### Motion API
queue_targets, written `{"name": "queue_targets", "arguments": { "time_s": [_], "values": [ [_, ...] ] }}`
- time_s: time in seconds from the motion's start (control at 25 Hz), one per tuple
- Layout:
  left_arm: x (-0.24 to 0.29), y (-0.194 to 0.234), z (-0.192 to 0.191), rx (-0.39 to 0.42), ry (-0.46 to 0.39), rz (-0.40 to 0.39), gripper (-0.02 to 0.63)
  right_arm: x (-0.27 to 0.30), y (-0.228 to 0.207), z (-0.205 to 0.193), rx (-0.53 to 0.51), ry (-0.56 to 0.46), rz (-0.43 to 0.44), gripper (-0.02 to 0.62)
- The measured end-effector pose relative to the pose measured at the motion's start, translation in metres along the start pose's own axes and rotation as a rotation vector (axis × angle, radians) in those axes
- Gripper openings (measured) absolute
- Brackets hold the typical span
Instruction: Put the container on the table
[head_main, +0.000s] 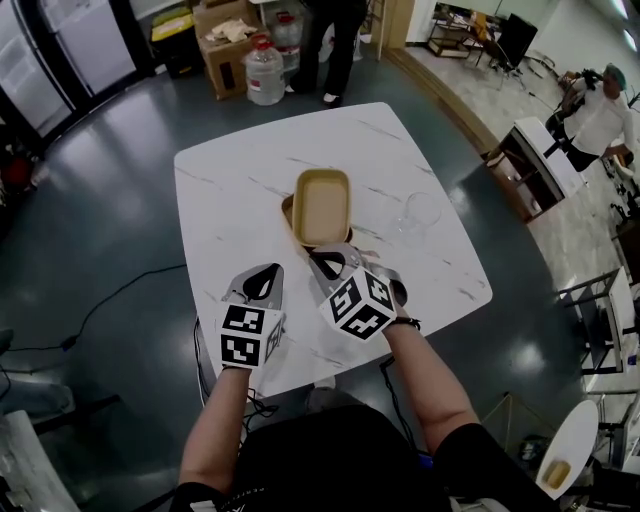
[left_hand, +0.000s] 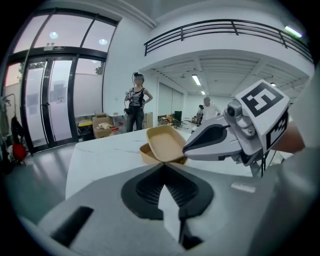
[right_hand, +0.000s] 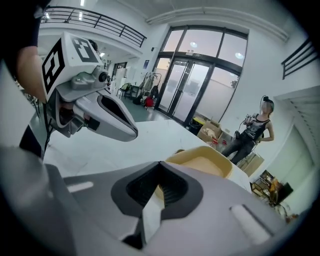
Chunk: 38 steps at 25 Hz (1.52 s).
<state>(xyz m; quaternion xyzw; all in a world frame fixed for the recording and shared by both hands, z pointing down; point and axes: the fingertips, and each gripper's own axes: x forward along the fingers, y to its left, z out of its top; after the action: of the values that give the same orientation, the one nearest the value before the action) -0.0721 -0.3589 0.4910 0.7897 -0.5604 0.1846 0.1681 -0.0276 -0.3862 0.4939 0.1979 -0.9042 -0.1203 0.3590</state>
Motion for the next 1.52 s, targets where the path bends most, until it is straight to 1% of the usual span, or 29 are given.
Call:
{"name": "queue_targets", "arguments": {
  "time_s": [0.24,0.36,0.52,0.68,0.88,1.0,1.08,1.16,1.2,1.36,1.4,1.44,1.52],
  "values": [
    [-0.022,-0.002,-0.009,-0.006,0.003,-0.025,-0.008,-0.020,0.016,0.007,0.037,0.007,-0.045,-0.003],
    [-0.035,-0.007,-0.008,-0.013,-0.020,-0.038,-0.008,-0.032,0.024,0.010,0.078,0.002,-0.082,-0.003],
    [-0.053,-0.016,-0.007,0.016,-0.054,-0.051,-0.008,-0.050,0.037,0.018,0.128,-0.022,-0.142,-0.003],
    [-0.070,-0.021,-0.004,0.027,-0.088,-0.066,-0.008,-0.068,0.049,0.027,0.171,-0.047,-0.209,-0.003],
    [-0.090,-0.028,-0.005,0.055,-0.118,-0.079,-0.008,-0.083,0.068,0.032,0.208,-0.066,-0.233,-0.003],
    [-0.100,-0.032,-0.006,0.098,-0.151,-0.066,-0.008,-0.094,0.075,0.034,0.224,-0.083,-0.259,-0.003],
    [-0.106,-0.035,-0.006,0.112,-0.170,-0.062,-0.008,-0.101,0.078,0.036,0.252,-0.100,-0.278,-0.003],
    [-0.112,-0.036,-0.006,0.108,-0.190,-0.064,-0.008,-0.106,0.081,0.035,0.312,-0.122,-0.298,-0.003],
    [-0.116,-0.038,-0.006,0.109,-0.203,-0.065,-0.008,-0.109,0.083,0.033,0.359,-0.137,-0.304,-0.003],
    [-0.129,-0.043,-0.007,0.125,-0.246,-0.069,-0.008,-0.118,0.088,0.022,0.598,-0.216,-0.309,-0.003],
    [-0.132,-0.044,-0.007,0.126,-0.252,-0.072,-0.008,-0.120,0.088,0.021,0.643,-0.234,-0.311,-0.003],
    [-0.135,-0.045,-0.007,0.124,-0.257,-0.075,-0.008,-0.122,0.089,0.022,0.674,-0.248,-0.314,-0.003],
    [-0.141,-0.046,-0.008,0.119,-0.260,-0.079,-0.008,-0.127,0.093,0.025,0.701,-0.269,-0.319,-0.003]
  ]
}}
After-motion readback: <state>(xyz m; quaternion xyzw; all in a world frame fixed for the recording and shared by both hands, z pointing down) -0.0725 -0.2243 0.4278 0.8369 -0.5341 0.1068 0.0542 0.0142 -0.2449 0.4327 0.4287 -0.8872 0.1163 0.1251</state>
